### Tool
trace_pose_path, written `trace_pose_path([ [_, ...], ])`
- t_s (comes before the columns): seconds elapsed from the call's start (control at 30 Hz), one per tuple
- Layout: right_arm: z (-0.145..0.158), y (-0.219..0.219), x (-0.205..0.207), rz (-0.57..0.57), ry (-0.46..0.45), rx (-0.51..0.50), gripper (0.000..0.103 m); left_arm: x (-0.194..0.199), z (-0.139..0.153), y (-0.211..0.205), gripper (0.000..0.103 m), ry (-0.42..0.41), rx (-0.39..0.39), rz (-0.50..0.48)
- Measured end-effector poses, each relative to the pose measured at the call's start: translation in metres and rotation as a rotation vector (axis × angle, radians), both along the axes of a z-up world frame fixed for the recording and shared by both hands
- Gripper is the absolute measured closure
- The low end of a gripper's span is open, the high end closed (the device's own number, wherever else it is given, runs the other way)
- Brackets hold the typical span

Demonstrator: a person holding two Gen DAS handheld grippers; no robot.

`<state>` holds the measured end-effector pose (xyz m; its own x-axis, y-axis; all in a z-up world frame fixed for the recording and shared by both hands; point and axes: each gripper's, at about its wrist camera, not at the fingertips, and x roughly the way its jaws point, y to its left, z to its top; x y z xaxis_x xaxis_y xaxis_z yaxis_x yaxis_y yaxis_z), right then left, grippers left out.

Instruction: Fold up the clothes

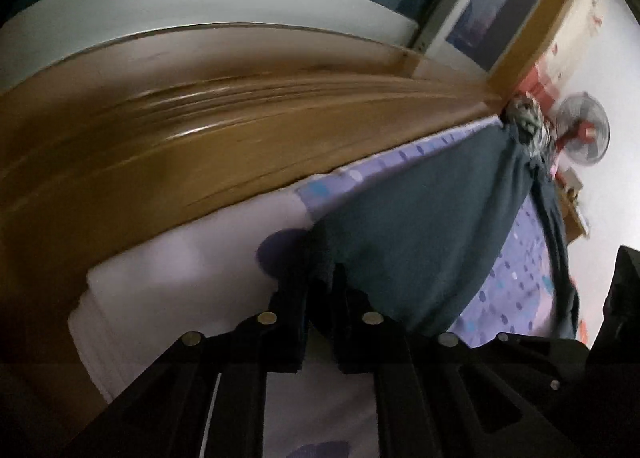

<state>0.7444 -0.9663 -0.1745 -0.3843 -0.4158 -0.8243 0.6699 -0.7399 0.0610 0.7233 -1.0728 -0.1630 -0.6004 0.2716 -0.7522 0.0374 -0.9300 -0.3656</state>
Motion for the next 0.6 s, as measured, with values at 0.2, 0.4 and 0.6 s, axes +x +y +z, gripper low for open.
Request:
trace_pose_path([
  [0.2,0.014,0.013,0.015,0.013,-0.002,-0.041,0.063,0.023,0.007,-0.008,0.084,-0.008,-0.027,0.017],
  [0.4,0.05,0.065,0.059,-0.008,0.074,-0.063,0.043,0.069,0.026,-0.002,0.076,-0.018,0.016,-0.02],
  [0.6,0.06,0.145,0.091,-0.189,0.135,-0.004,0.043,0.093,0.028,0.049,0.07,-0.039,0.136,-0.208],
])
